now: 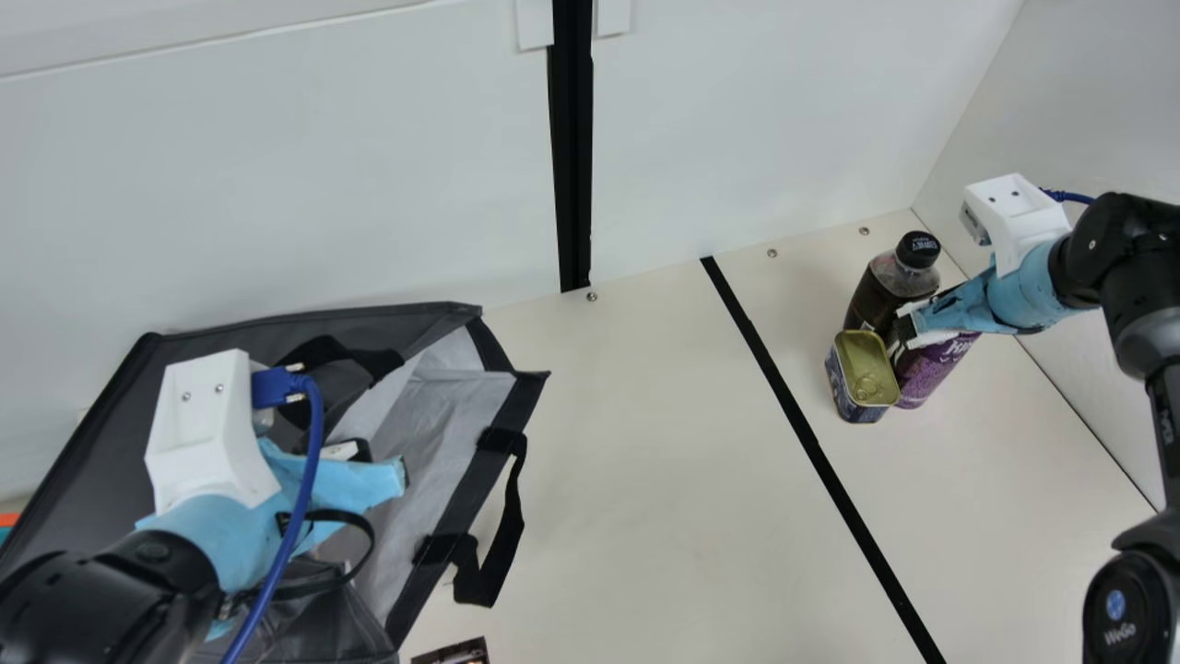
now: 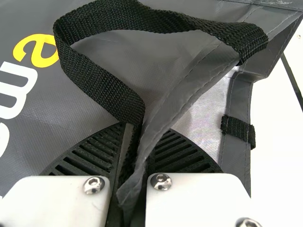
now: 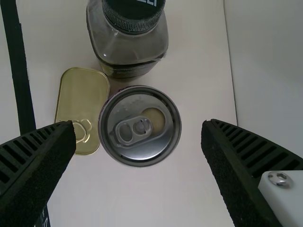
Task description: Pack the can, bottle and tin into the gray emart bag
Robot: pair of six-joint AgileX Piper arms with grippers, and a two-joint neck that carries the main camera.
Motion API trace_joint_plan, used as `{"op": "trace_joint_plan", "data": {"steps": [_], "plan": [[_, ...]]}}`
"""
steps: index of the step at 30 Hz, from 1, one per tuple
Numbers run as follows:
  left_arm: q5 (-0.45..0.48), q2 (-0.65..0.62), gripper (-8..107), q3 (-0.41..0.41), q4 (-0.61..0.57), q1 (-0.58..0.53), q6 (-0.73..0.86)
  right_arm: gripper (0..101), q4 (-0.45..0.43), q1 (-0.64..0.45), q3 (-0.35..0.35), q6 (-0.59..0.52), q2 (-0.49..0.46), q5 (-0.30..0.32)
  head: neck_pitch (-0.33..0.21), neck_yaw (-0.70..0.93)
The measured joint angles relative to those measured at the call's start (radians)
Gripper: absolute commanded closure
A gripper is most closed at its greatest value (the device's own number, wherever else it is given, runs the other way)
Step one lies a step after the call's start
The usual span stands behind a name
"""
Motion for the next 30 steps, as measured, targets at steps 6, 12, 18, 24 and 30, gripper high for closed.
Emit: {"op": "trace_joint_plan", "data": {"steps": [6,12,18,24,30], "plan": [[0.0,0.0,89,0.0,0.0,0.0,0.0,10,0.008,-0.002,-0.023,0.0,0.039,-0.003,0.0,0.0],[0.0,0.0,89,0.0,0.0,0.0,0.0,10,0.01,-0.004,-0.047,0.001,0.075,-0.001,0.0,0.002],[0.0,0.0,89,0.0,0.0,0.0,0.0,24,0.0,-0.005,-0.057,0.008,0.096,0.003,0.0,0.002],[0.0,0.0,89,0.0,0.0,0.0,0.0,64,-0.01,-0.006,-0.058,0.011,0.106,0.007,0.0,0.0],[0.0,0.0,89,0.0,0.0,0.0,0.0,101,-0.01,-0.008,-0.054,0.012,0.103,0.007,0.0,0.002]]}}
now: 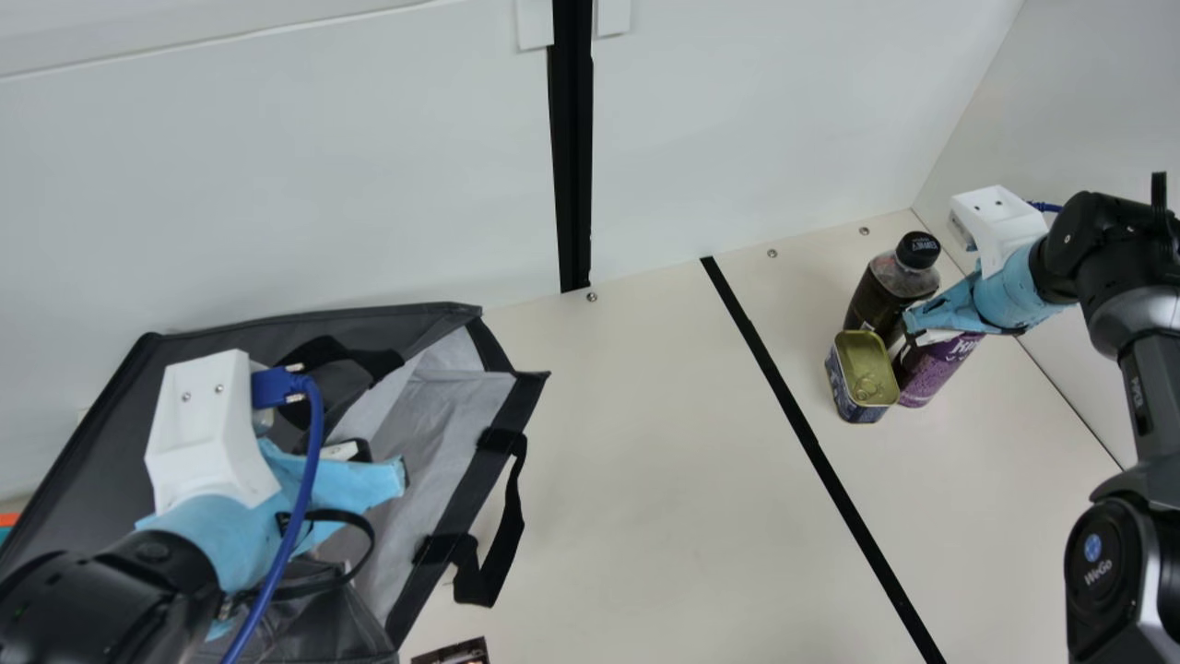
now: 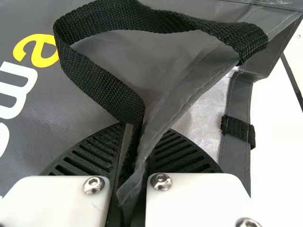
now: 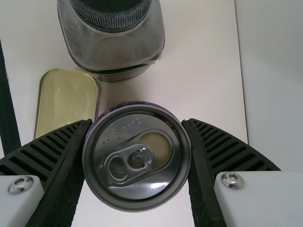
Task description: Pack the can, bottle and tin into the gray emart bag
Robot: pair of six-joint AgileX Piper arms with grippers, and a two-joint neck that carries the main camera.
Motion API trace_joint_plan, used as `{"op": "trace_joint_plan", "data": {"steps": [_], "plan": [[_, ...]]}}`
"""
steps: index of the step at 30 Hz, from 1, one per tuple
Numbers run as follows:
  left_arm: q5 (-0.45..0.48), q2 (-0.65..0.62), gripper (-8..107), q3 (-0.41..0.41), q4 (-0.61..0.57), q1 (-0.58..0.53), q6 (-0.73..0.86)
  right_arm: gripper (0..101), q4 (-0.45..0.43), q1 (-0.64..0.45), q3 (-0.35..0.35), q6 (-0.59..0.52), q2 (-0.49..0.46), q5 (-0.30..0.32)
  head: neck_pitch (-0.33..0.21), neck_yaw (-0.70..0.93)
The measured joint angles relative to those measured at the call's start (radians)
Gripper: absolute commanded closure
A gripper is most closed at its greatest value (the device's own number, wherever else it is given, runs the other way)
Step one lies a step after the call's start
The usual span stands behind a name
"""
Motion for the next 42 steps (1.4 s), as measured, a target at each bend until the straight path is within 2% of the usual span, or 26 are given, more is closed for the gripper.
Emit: {"op": "trace_joint_plan", "data": {"steps": [13,26,42], "plan": [[0.0,0.0,89,0.0,0.0,0.0,0.0,101,-0.007,-0.012,0.041,-0.01,-0.068,0.009,0.0,-0.002],[0.0,0.0,89,0.0,0.0,0.0,0.0,101,0.017,-0.02,0.12,-0.028,-0.205,0.009,0.0,0.0],[0.0,0.0,89,0.0,0.0,0.0,0.0,101,0.027,0.023,0.225,-0.016,-0.394,0.043,0.0,0.0]]}}
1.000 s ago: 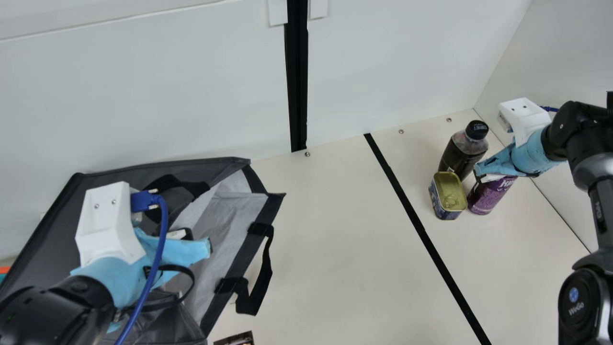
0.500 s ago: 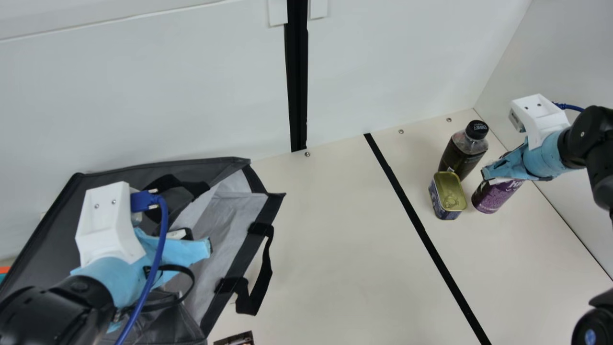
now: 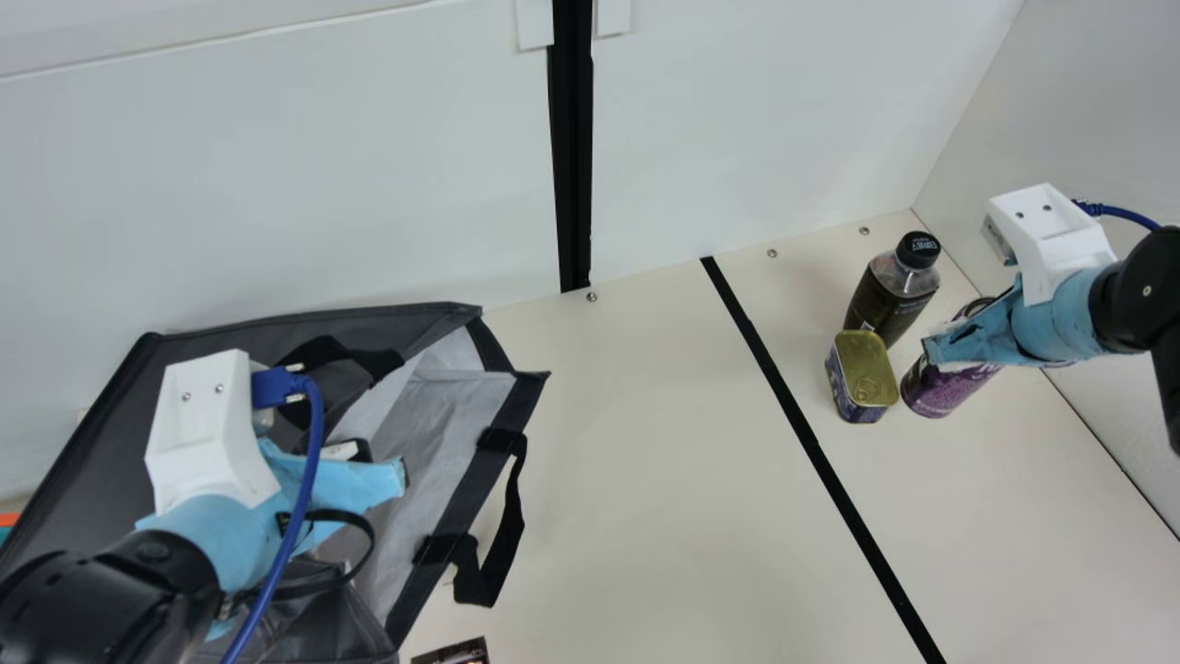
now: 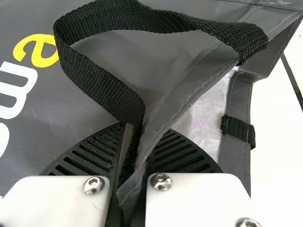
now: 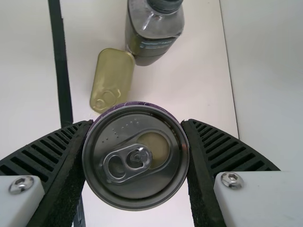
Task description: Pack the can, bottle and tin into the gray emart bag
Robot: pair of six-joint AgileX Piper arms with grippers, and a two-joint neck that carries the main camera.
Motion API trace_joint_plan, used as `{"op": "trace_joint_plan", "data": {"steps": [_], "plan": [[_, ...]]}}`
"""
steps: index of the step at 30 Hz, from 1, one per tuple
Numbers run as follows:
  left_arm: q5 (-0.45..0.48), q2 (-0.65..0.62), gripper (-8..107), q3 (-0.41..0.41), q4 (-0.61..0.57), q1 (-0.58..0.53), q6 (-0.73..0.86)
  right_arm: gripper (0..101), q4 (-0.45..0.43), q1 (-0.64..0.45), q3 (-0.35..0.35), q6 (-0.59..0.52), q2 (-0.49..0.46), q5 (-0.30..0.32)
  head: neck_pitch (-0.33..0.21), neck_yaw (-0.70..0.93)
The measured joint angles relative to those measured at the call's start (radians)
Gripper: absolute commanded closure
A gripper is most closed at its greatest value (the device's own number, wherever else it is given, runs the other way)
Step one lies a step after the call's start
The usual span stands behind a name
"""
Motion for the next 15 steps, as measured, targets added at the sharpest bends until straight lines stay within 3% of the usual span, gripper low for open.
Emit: {"op": "trace_joint_plan", "data": {"steps": [15], "plan": [[0.0,0.0,89,0.0,0.0,0.0,0.0,101,-0.029,0.1,0.06,0.057,-0.132,0.037,0.0,0.0]]}}
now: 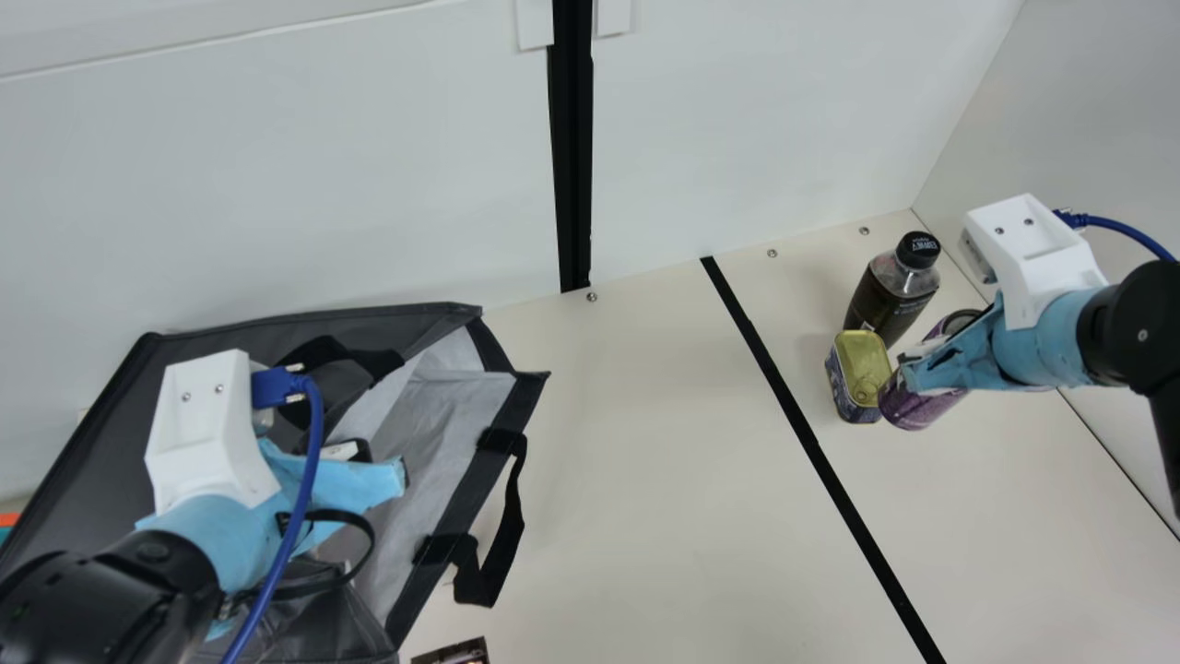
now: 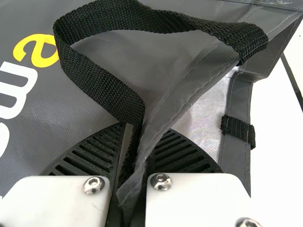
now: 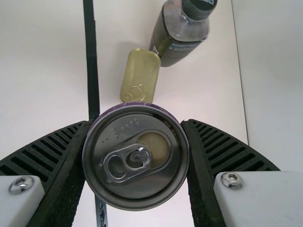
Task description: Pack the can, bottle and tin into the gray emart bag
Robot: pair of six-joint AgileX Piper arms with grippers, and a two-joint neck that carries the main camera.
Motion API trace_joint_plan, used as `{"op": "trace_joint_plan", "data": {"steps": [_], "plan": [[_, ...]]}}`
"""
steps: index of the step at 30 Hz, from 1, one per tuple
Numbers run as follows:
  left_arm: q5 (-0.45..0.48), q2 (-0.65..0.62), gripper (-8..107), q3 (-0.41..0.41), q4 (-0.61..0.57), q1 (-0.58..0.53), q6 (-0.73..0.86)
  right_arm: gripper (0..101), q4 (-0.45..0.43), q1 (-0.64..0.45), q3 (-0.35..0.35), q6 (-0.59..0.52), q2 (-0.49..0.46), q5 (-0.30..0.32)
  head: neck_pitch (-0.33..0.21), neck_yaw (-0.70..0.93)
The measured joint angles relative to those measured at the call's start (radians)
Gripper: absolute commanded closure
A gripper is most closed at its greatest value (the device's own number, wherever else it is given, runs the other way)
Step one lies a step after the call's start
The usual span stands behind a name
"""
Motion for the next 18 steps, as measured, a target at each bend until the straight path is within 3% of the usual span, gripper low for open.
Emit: {"op": "trace_joint_plan", "data": {"steps": [18], "plan": [[0.0,0.0,89,0.0,0.0,0.0,0.0,101,-0.073,0.214,0.026,0.125,-0.064,0.024,0.0,0.0]]}}
